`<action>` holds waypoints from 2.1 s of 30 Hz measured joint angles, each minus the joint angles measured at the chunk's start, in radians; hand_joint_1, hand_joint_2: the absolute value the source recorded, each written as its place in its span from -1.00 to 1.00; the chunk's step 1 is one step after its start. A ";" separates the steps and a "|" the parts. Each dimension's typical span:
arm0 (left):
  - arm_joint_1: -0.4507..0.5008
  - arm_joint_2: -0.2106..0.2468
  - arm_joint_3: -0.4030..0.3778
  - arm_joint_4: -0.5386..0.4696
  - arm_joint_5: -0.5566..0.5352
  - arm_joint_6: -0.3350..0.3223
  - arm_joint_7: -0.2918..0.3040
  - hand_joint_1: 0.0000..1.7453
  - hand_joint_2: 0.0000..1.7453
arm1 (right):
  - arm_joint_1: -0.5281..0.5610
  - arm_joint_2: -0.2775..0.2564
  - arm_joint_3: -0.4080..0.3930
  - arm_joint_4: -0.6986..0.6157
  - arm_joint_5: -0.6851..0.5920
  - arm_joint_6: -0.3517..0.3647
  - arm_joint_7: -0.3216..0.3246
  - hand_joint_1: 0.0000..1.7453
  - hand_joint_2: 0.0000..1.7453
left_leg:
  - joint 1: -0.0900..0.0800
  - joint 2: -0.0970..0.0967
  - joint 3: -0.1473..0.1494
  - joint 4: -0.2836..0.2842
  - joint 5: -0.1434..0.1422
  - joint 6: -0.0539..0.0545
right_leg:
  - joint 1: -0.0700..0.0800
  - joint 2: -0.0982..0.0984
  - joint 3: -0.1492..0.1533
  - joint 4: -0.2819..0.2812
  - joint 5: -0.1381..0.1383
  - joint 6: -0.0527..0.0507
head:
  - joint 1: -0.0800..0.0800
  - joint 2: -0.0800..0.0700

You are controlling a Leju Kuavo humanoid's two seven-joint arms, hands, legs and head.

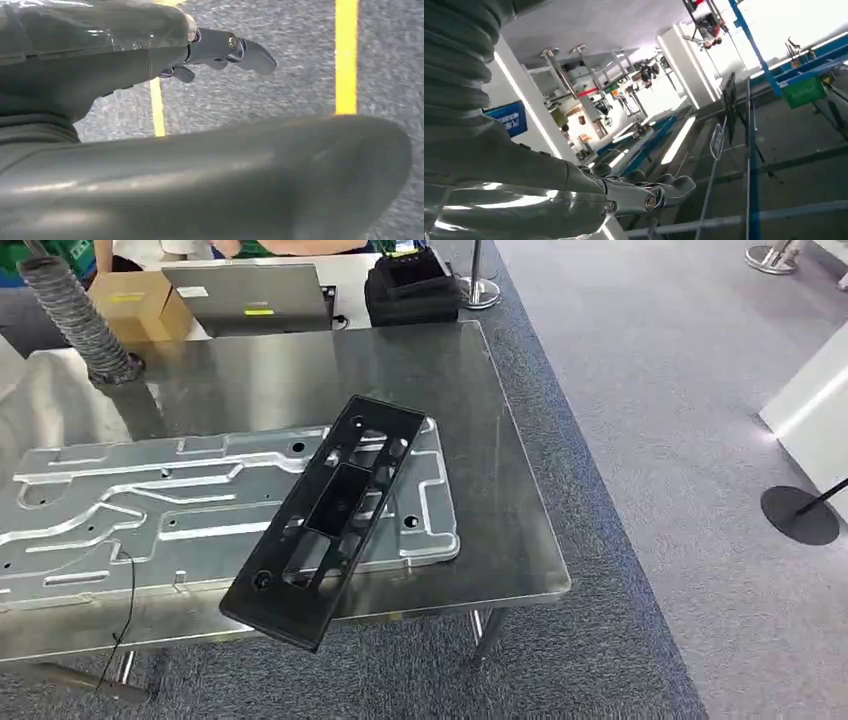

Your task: Take the parts from the cabinet and place them on the table.

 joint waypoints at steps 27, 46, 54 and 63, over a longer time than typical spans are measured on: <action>0.003 0.005 0.000 0.000 0.017 -0.014 0.005 -1.00 -1.00 | 0.000 0.000 0.000 -0.001 0.063 0.000 0.028 -1.00 -1.00 | -0.014 0.012 0.038 -0.038 -0.011 0.039 | 0.013 -0.012 -0.058 0.131 -0.027 0.007 | 0.000 0.000; 0.003 0.005 0.000 0.000 0.039 -0.025 0.032 -1.00 -1.00 | 0.023 0.000 0.000 -0.001 0.065 0.000 0.064 -1.00 -1.00 | -0.022 0.009 0.021 -0.012 -0.015 0.030 | 0.023 -0.017 0.023 -0.026 0.004 -0.017 | 0.000 0.000; 0.002 0.005 0.000 0.000 0.039 -0.027 0.034 -1.00 -1.00 | 0.023 -0.001 0.000 -0.001 0.077 0.000 0.079 -1.00 -1.00 | -0.013 0.012 -0.016 -0.028 0.030 0.046 | 0.017 -0.015 -0.090 0.285 -0.173 0.010 | 0.000 0.000; 0.002 0.005 0.000 0.000 0.040 -0.028 0.038 -1.00 -1.00 | 0.029 0.000 0.000 -0.001 0.089 0.000 0.080 -1.00 -1.00 | -0.018 0.002 -0.062 0.014 0.053 0.003 | 0.011 -0.013 0.051 -0.025 -0.034 -0.031 | 0.000 0.000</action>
